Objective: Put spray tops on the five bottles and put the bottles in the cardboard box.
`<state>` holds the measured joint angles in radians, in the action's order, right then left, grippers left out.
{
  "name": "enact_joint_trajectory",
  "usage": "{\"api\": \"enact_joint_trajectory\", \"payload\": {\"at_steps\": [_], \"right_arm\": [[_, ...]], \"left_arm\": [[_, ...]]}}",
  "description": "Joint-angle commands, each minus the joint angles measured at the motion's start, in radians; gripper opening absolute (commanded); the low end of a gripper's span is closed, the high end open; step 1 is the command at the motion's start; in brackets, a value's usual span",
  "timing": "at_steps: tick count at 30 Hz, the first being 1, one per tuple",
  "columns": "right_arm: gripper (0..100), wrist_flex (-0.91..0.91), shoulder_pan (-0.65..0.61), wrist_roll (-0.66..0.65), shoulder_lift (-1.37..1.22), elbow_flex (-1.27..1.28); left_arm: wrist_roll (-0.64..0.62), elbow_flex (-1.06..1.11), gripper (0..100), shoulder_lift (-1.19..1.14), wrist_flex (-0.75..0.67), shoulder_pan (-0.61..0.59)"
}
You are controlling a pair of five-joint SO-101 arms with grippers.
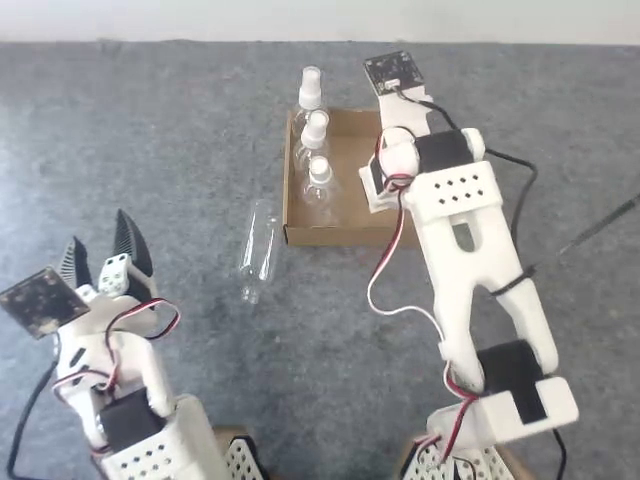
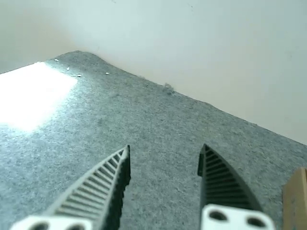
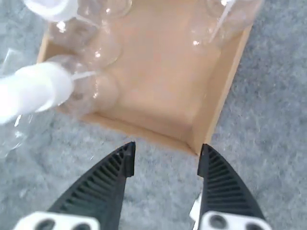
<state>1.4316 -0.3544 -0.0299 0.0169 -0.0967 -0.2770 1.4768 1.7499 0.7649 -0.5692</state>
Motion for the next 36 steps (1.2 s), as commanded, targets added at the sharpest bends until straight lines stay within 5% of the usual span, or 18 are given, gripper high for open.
{"api": "enact_joint_trajectory", "payload": {"at_steps": [1, 15, 25, 36], "right_arm": [[16.6, 0.073, -0.059, 0.002, 0.134, -0.023], [16.8, 0.211, -0.255, 0.002, 0.398, -0.021], [16.7, 0.251, -0.524, 0.008, 0.424, -0.017], [16.7, -0.139, -0.573, 0.002, 0.426, 0.319]], "left_arm": [[-0.011, 0.001, 21, 0.012, -0.046, -0.071], [-0.087, 0.047, 21, 0.012, -0.130, -0.098], [-0.087, 0.047, 21, 0.012, -0.130, -0.098], [-0.087, 0.047, 21, 0.012, -0.130, -0.098]]}}
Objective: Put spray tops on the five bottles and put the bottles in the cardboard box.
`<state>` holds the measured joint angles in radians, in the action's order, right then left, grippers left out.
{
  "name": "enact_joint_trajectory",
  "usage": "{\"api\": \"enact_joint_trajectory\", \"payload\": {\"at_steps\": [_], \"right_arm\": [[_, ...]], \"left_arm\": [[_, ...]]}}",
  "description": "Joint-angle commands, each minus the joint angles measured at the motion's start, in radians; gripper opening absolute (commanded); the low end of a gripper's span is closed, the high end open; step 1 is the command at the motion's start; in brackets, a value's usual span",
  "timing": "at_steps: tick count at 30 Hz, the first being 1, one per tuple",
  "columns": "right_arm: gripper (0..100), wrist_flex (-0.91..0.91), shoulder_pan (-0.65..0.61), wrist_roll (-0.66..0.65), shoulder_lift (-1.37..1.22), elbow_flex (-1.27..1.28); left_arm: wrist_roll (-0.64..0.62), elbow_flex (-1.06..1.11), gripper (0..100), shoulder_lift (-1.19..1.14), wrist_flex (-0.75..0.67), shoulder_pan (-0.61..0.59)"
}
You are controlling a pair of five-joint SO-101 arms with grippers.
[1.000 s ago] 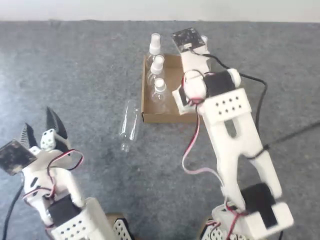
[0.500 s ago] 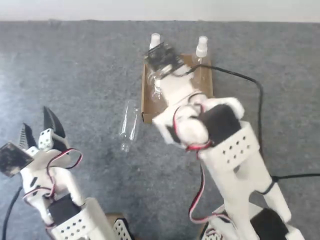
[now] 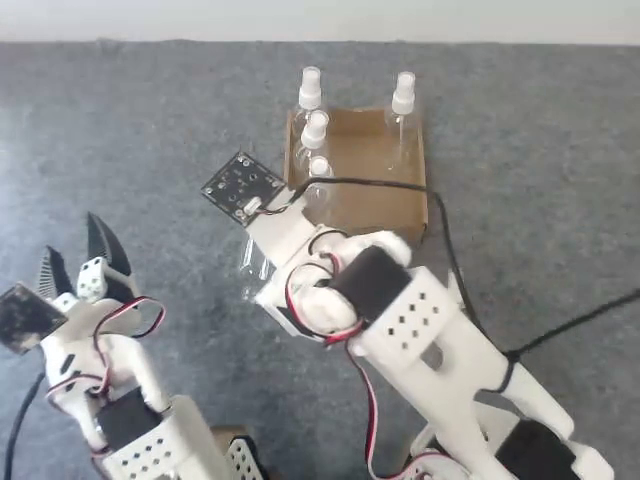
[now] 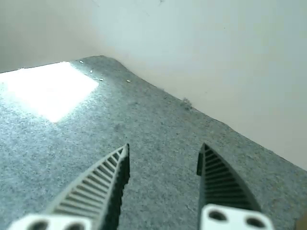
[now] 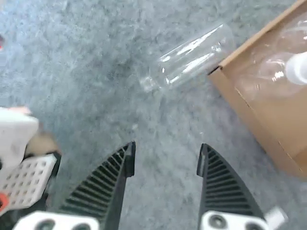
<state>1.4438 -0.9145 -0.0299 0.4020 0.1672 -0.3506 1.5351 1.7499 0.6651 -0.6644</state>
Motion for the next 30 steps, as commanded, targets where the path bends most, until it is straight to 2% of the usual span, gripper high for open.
{"api": "enact_joint_trajectory", "payload": {"at_steps": [1, 6, 10, 15, 22, 30], "right_arm": [[16.7, -0.213, -0.013, 0.002, 0.041, 0.094], [16.6, -0.532, -0.013, 0.002, 0.039, 0.270], [16.6, -0.700, -0.008, 0.002, 0.038, 0.333], [16.6, -0.780, 0.012, 0.002, -0.016, 0.324], [16.6, -0.923, 0.113, 0.006, -0.234, 0.233], [16.6, -1.046, 0.145, 0.002, -0.443, 0.124]], "left_arm": [[-0.014, -0.012, 21, 0.012, -0.031, -0.003], [-0.014, -0.010, 21, 0.012, -0.032, -0.003], [-0.012, -0.010, 21, 0.012, -0.032, -0.003], [-0.012, -0.010, 21, 0.012, -0.032, -0.003], [-0.012, -0.010, 21, 0.012, -0.032, -0.003], [-0.011, -0.010, 21, 0.012, -0.032, -0.003]]}}
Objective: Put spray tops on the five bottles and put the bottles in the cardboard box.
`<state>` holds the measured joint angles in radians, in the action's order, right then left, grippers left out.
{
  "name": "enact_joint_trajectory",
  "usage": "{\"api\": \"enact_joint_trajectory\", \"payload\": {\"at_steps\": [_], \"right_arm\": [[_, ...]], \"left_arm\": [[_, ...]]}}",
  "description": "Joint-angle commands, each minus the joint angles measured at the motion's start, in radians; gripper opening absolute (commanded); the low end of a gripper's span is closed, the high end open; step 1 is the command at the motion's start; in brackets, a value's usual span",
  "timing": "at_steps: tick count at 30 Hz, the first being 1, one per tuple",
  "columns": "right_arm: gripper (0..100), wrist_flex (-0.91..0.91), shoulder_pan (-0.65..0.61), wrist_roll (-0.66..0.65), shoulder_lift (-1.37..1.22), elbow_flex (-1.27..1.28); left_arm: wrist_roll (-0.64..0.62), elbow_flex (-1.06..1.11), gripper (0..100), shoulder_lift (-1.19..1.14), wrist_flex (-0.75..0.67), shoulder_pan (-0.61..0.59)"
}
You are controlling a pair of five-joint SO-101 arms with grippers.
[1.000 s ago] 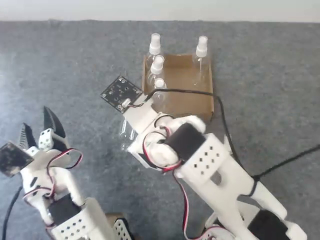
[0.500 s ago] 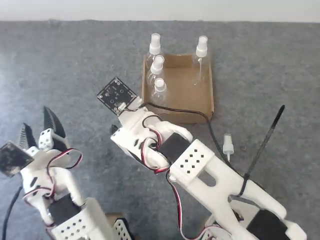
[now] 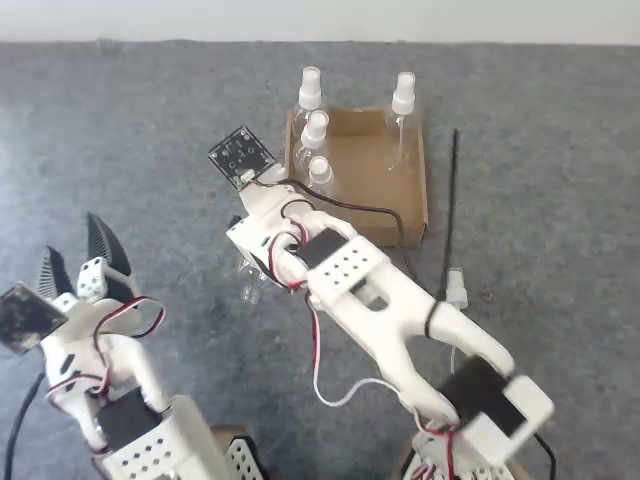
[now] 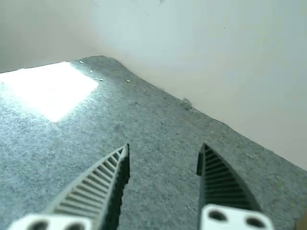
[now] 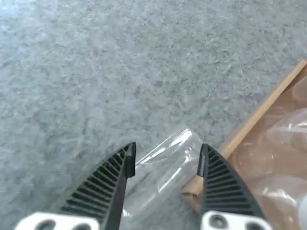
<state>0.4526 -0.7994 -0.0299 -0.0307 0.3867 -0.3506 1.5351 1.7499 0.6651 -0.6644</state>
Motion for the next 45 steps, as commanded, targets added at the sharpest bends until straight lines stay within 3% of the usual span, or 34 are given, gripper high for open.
{"api": "enact_joint_trajectory", "payload": {"at_steps": [1, 18, 28, 45], "right_arm": [[16.6, -0.071, 0.033, 0.002, -0.030, -0.112], [16.6, -0.318, 0.111, 0.008, -0.303, -0.189], [16.6, -0.306, 0.105, 0.003, -0.321, -0.181], [16.6, -0.079, 0.056, 0.000, -0.318, -0.189]], "left_arm": [[-0.011, -0.010, 21, 0.012, -0.032, -0.003], [-0.011, -0.010, 21, 0.012, -0.032, 0.000], [-0.011, -0.008, 21, 0.012, -0.032, 0.002], [-0.011, -0.008, 21, 0.012, -0.032, 0.002]]}}
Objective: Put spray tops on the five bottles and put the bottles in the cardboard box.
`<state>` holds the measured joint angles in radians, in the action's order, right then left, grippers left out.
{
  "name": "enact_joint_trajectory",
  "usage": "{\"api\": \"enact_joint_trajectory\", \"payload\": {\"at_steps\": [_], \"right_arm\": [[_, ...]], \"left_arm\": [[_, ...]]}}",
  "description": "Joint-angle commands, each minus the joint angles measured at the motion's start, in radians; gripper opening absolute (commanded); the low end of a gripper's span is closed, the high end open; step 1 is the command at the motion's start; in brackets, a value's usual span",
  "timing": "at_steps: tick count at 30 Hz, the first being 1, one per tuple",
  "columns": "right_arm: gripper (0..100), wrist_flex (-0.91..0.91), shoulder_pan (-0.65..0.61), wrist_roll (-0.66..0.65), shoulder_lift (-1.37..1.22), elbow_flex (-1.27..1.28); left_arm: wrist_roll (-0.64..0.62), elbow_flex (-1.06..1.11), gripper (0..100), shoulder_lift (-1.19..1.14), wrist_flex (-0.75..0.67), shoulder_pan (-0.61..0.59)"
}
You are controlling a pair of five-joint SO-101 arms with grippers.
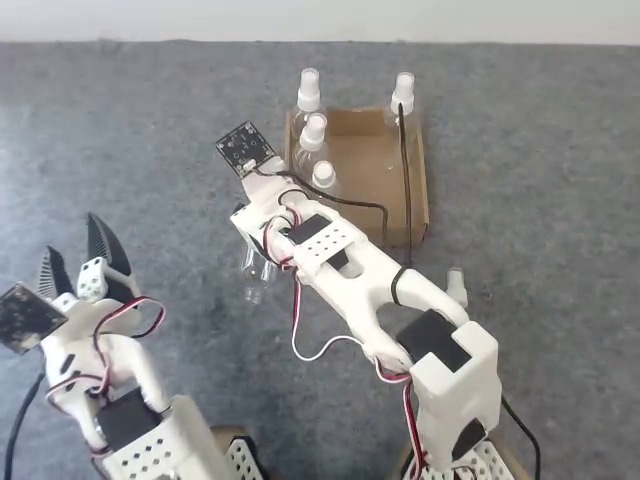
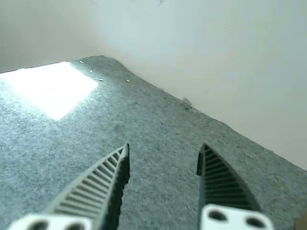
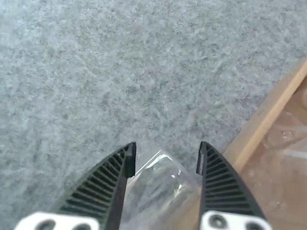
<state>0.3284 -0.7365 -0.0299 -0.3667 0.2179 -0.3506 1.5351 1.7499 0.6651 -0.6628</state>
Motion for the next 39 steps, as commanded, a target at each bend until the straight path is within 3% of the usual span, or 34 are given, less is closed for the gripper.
{"api": "enact_joint_trajectory", "payload": {"at_steps": [1, 39], "right_arm": [[16.6, 0.051, -0.007, 0.000, 0.018, -0.020], [16.6, 0.572, -0.142, -0.002, 0.200, -0.018]], "left_arm": [[-0.011, -0.008, 21, 0.012, -0.032, 0.000], [-0.011, -0.008, 21, 0.012, -0.034, -0.003]]}}
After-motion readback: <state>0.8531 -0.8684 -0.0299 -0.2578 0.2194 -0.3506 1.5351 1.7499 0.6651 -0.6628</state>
